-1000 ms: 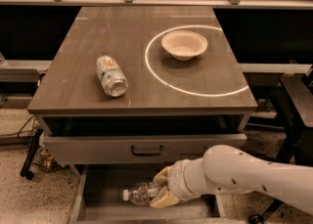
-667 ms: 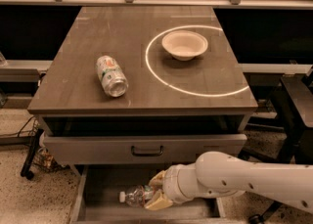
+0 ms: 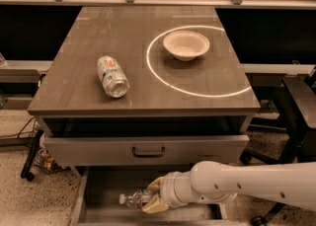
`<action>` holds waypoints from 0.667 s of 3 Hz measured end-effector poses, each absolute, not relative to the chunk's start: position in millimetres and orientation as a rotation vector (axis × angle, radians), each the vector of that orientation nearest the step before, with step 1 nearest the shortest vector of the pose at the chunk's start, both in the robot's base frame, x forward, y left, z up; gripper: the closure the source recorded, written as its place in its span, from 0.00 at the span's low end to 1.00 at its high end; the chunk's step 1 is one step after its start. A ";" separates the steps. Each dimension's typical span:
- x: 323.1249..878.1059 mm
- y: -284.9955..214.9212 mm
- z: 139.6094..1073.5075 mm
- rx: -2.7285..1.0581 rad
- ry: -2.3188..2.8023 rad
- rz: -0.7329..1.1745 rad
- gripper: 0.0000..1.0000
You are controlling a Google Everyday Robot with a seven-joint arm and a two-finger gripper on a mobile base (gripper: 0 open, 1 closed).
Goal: Place water bottle into middle drawer
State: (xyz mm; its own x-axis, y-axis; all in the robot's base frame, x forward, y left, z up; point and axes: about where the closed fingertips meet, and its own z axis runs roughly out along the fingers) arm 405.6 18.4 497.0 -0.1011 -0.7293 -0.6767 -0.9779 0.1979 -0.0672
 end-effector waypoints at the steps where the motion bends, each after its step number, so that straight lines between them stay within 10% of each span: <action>1: 411.1 15.3 482.6 -1.582 1.893 0.543 0.82; 2: 415.3 11.9 473.5 -1.577 1.895 0.537 0.59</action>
Offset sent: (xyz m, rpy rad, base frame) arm 0.0159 -0.0126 -0.0337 -0.0036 -0.0102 -0.0210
